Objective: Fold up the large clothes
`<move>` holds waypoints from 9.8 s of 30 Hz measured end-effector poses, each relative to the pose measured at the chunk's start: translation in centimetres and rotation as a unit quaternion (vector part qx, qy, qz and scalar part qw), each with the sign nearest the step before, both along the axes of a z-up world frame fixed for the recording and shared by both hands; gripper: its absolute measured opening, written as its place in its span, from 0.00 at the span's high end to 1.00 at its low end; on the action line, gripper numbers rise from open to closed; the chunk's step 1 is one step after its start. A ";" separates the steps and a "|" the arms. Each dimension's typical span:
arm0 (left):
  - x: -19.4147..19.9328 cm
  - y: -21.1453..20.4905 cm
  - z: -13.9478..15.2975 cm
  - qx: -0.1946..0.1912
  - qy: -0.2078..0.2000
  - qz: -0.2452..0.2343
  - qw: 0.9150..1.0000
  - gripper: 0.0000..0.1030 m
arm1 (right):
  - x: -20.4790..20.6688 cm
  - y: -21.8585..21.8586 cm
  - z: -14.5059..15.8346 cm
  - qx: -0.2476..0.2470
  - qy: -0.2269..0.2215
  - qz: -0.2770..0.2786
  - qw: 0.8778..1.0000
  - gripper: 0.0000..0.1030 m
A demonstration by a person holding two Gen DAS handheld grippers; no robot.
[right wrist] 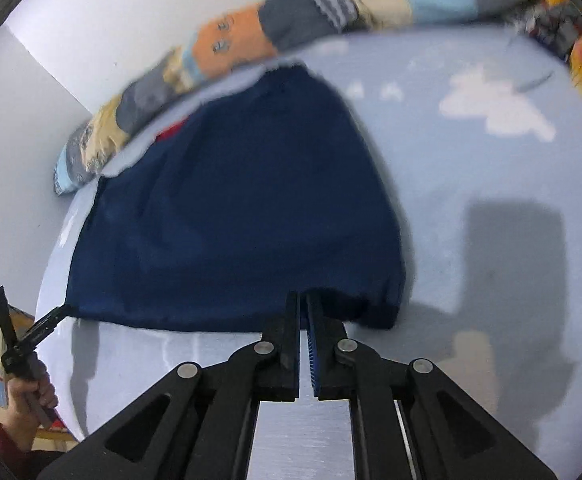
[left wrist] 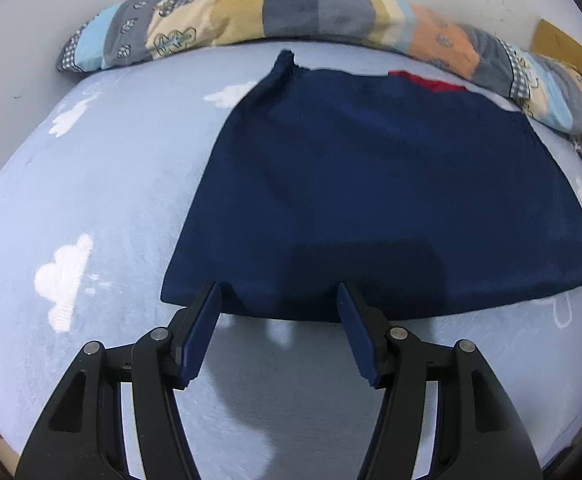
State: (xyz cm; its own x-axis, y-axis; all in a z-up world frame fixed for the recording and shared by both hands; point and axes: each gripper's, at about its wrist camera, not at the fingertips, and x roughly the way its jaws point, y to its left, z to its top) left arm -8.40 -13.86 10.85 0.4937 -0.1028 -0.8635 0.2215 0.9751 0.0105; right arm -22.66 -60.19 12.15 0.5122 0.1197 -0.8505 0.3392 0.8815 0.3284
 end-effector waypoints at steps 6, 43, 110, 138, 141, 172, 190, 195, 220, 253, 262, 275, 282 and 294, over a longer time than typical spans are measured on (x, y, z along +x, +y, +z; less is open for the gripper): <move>1.3 2.4 -1.9 0.054 0.035 0.061 0.996 0.34 | 0.3 -1.2 0.3 -0.101 0.059 -0.062 0.991 0.98; 3.2 -18.0 -1.6 -0.025 -0.007 -0.059 0.998 0.28 | 7.9 7.9 0.9 -0.051 0.026 -0.007 0.998 0.89; 0.8 -6.3 3.0 -0.031 0.003 0.016 0.999 0.28 | 14.3 2.7 1.0 -0.164 0.070 -0.132 0.975 0.72; -0.6 -9.0 1.2 0.027 -0.029 -0.037 0.999 0.28 | 8.5 12.6 0.5 -0.052 0.023 0.024 0.998 0.68; -0.8 -9.4 1.3 0.025 -0.036 -0.047 0.998 0.28 | 8.4 11.9 0.4 -0.059 0.030 0.016 0.998 0.68; -1.3 -10.9 1.8 0.032 -0.055 -0.071 0.995 0.28 | 7.2 9.1 0.7 -0.049 0.033 -0.009 0.998 0.66; -1.5 -11.2 1.9 0.036 -0.055 -0.074 0.995 0.28 | 2.8 1.9 1.9 0.002 0.012 -0.150 0.989 0.60; -0.8 -10.4 1.5 0.029 -0.035 -0.056 0.997 0.28 | 1.1 1.7 2.0 0.031 -0.001 -0.160 0.987 0.56; 3.3 4.6 -4.2 -0.345 0.151 0.178 0.909 0.22 | -0.4 0.5 -3.3 0.194 -0.058 -0.276 0.940 0.39; -4.5 5.9 1.9 -0.285 -0.034 0.182 0.940 0.90 | -4.3 2.3 4.5 0.165 -0.199 -0.192 0.947 0.89; -8.8 7.3 -1.1 -0.247 -0.012 0.177 0.953 0.82 | -10.5 2.3 1.0 0.160 -0.121 -0.207 0.958 0.88; -13.8 11.0 1.4 -0.181 -0.057 0.250 0.949 0.47 | -17.0 0.5 -0.6 0.139 -0.055 -0.292 0.945 0.55; -14.7 1.5 2.8 -0.036 -0.140 0.064 0.987 0.40 | -14.6 5.9 4.8 -0.017 -0.124 -0.163 0.979 0.56; -12.6 -0.2 -0.3 0.018 -0.099 0.066 0.993 0.19 | -12.7 3.4 1.1 -0.062 0.001 -0.205 0.977 0.74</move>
